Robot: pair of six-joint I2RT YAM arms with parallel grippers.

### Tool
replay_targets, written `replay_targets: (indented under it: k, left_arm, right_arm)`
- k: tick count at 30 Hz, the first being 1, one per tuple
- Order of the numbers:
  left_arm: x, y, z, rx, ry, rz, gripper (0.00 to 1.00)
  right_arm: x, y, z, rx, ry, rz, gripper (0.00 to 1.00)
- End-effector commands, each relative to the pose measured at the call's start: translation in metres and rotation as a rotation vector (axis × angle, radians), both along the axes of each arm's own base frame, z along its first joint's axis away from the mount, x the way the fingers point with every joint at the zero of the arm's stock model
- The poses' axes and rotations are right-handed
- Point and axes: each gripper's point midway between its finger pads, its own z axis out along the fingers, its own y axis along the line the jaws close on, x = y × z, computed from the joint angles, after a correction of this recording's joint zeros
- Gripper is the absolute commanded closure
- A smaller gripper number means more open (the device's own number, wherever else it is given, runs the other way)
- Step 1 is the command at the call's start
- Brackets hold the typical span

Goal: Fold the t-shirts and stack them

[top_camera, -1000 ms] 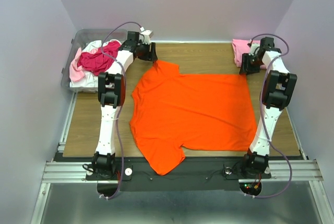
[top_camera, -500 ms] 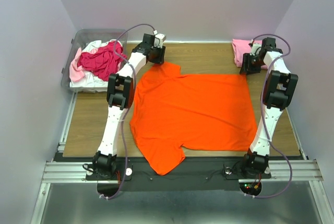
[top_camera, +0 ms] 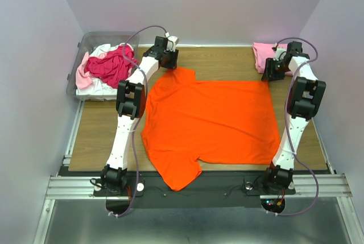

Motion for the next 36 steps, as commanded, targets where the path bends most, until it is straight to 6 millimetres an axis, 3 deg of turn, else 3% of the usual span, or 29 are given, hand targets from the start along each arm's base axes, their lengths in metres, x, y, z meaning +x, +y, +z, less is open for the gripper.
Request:
replay_targets:
  k: [1,6,8,9,13,17,24,32,36]
  left_arm:
    - [0.003,0.007,0.006,0.006,-0.003,0.009,0.56]
    - [0.002,0.005,0.005,-0.001,0.004,-0.001,0.68]
    - [0.002,0.005,0.005,0.0,0.003,-0.002,0.76]
    - [0.002,0.006,0.005,0.0,0.005,0.0,0.85]
    - [0.003,0.003,0.011,-0.011,-0.01,-0.024,1.0]
    - [0.006,-0.002,0.025,-0.038,-0.042,-0.065,1.0]
    - [0.014,0.001,0.049,0.004,-0.133,-0.105,1.0]
    - [0.012,0.002,0.049,0.003,-0.128,-0.106,1.0]
    - [0.013,0.001,0.052,0.0,-0.137,-0.109,1.0]
  right_arm:
    - [0.005,0.003,-0.002,0.035,-0.019,0.015,0.46]
    - [0.003,0.008,0.004,0.056,-0.025,0.018,0.46]
    - [0.0,0.008,0.006,0.053,-0.026,0.024,0.45]
    - [-0.002,0.009,0.006,0.054,-0.025,0.029,0.45]
    - [-0.009,0.01,0.001,0.057,-0.005,0.033,0.46]
    - [-0.013,0.017,0.002,0.081,-0.005,0.053,0.52]
    - [-0.013,0.02,0.003,0.094,-0.013,0.069,0.54]
    - [-0.015,0.022,0.003,0.104,-0.01,0.077,0.58]
    - [-0.019,0.025,0.004,0.117,-0.001,0.087,0.65]
